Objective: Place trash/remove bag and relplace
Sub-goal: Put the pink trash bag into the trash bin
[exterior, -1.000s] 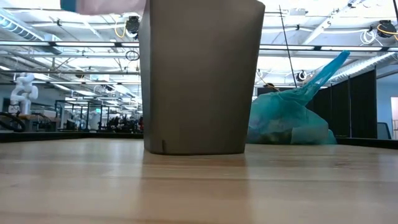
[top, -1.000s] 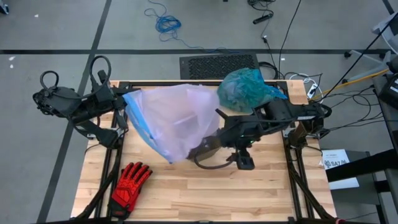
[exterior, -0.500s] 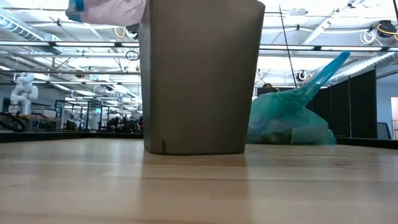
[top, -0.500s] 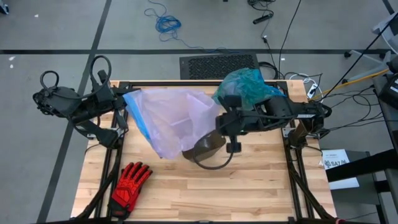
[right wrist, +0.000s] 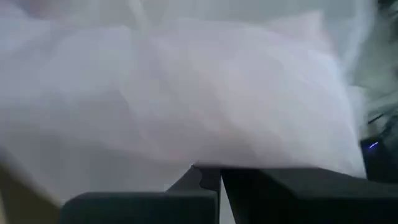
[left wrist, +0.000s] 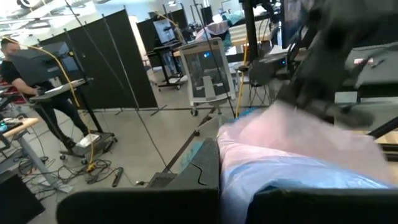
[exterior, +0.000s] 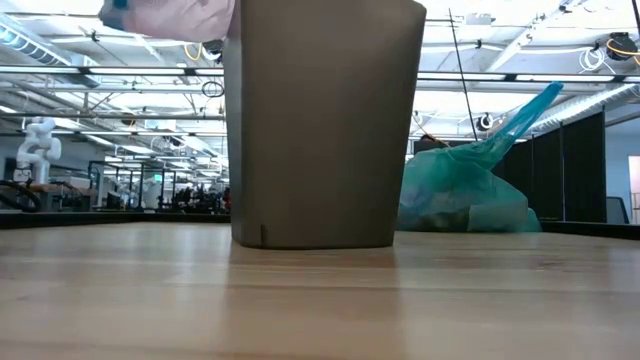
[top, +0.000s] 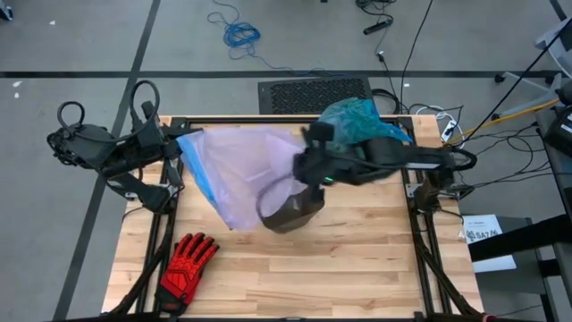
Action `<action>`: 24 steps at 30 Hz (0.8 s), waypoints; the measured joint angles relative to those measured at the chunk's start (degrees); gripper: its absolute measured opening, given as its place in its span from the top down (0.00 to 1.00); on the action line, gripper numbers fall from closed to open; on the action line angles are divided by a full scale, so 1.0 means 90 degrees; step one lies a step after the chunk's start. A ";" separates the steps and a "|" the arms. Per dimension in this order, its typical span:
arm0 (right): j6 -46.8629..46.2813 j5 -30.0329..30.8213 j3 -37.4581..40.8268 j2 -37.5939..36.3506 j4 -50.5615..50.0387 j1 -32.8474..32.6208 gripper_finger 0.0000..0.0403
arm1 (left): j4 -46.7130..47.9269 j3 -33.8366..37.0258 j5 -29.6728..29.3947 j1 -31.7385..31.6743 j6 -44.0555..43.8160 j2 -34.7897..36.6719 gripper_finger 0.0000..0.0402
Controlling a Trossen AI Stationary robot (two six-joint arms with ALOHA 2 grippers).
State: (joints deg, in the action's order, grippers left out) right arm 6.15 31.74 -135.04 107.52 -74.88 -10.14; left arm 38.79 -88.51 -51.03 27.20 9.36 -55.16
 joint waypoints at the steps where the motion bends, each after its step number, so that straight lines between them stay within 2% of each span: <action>1: -0.0075 -0.0228 0.0009 0.0109 -0.0085 0.0110 1.00 | -0.0021 0.0000 0.0004 0.0000 0.0004 0.0001 1.00; 6: -0.0433 -0.1520 0.0007 0.0651 -0.0322 0.0428 1.00 | -0.0039 0.0000 0.0007 0.0000 0.0052 -0.0001 1.00; 14: -0.0565 -0.3083 0.0007 0.1667 -0.0608 0.0494 1.00 | -0.0036 0.0000 0.0063 0.0000 0.0052 0.0000 1.00; 19: -0.0585 -0.3373 0.0012 0.1987 -0.1236 0.0392 1.00 | 0.0008 0.0000 0.0179 0.0002 0.0054 -0.0001 1.00; 24: -0.0808 -0.3174 0.0012 0.1586 -0.1576 0.0317 1.00 | 0.0029 0.0000 0.0180 0.0002 0.0048 -0.0001 1.00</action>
State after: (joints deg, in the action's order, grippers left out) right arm -1.12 3.18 -134.93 121.80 -89.06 -7.29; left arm 39.05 -88.51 -49.41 27.22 9.79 -55.18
